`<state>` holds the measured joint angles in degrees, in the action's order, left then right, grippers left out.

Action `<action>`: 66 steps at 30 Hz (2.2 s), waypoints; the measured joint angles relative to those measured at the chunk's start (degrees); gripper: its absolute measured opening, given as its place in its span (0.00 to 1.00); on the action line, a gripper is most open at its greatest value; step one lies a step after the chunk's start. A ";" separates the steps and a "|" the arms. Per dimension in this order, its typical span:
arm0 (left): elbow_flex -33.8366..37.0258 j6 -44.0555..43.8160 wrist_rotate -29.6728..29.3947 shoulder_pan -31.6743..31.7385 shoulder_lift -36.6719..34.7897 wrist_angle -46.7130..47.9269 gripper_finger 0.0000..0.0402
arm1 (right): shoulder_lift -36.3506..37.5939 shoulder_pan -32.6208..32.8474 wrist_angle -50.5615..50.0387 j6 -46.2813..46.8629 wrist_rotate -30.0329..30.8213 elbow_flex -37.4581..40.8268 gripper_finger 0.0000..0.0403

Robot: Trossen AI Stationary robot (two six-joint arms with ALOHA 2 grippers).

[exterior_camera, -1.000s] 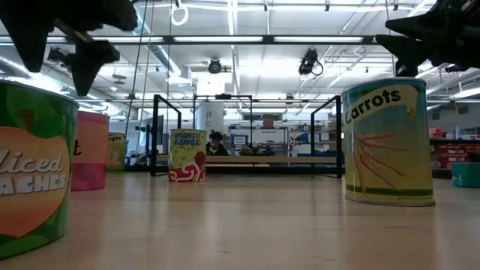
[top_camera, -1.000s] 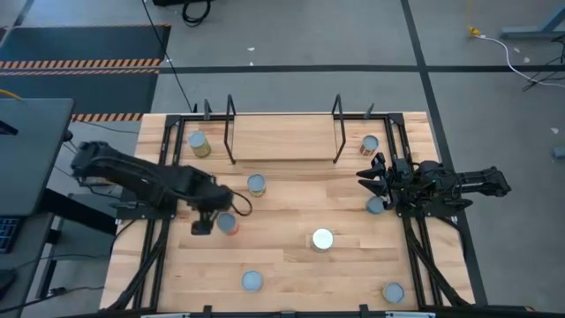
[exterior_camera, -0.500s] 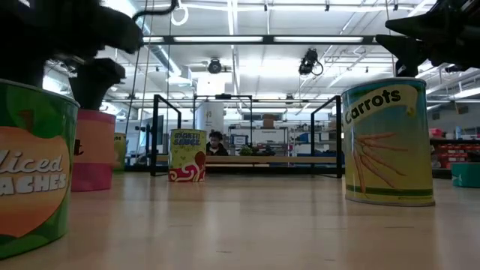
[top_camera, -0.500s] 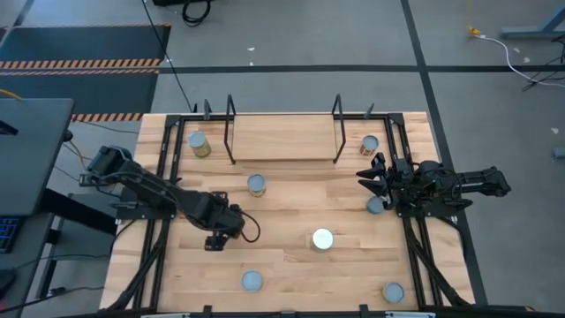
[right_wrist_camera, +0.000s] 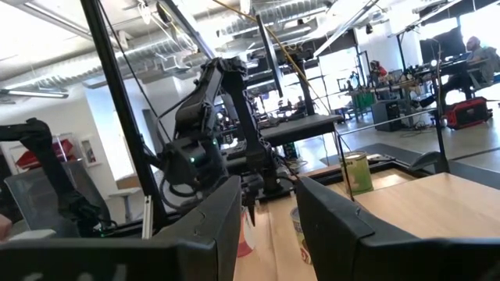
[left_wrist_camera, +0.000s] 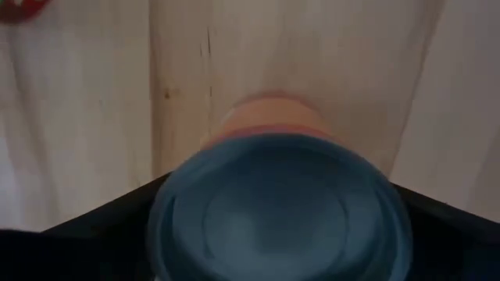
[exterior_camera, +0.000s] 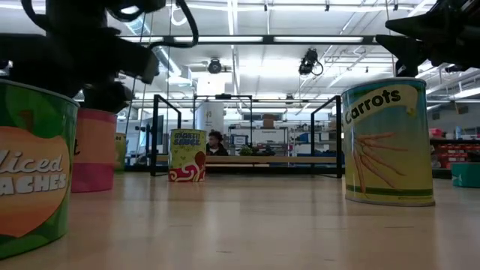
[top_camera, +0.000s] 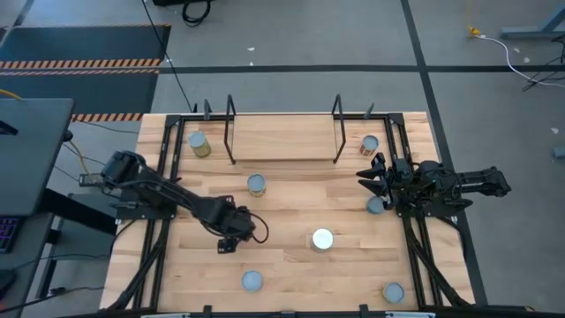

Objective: Pick and place cans onto a shelf
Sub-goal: Put the canned mixed fruit on the shelf

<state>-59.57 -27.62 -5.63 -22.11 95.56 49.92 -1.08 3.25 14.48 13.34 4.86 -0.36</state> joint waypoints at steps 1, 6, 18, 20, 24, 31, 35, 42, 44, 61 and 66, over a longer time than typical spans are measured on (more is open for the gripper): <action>0.00 -0.31 0.29 0.25 0.26 -0.03 0.93 | 0.00 0.02 0.01 0.00 0.00 0.00 0.33; -0.07 -1.41 0.48 0.84 0.64 0.52 0.72 | 0.00 0.00 0.00 0.00 0.00 0.00 0.33; -22.15 0.83 0.34 10.96 -2.74 20.03 0.68 | 0.00 0.01 0.01 -0.02 0.00 0.00 0.33; -26.70 5.27 0.28 16.34 -1.60 21.71 0.68 | 0.00 0.02 -0.02 0.00 0.00 0.00 0.33; -34.93 15.43 -0.02 28.10 0.10 22.49 0.68 | 0.00 0.02 0.00 0.00 0.00 0.00 0.33; -41.79 32.75 -0.13 46.55 3.64 20.08 0.68 | 0.00 0.02 -0.02 0.00 0.00 0.00 0.33; -41.74 39.52 0.15 53.95 7.02 19.30 0.68 | 0.00 0.02 0.01 0.00 0.00 0.00 0.33; -41.70 49.13 0.20 62.15 12.53 10.77 0.68 | 0.00 0.00 0.00 0.00 0.00 0.00 0.33; -41.70 50.15 0.20 63.04 13.90 9.20 0.68 | 0.00 0.02 0.00 0.00 0.00 0.00 0.33; -40.81 67.23 -5.32 62.59 20.20 8.86 0.69 | 0.00 0.02 -0.01 0.00 0.00 0.00 0.33; -37.93 68.78 -7.60 63.08 20.20 5.95 0.69 | 0.00 0.02 0.00 0.00 0.00 -0.02 0.33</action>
<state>-97.50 41.16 -13.23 40.98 115.77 55.87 -1.08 3.27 14.48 13.34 4.86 -0.38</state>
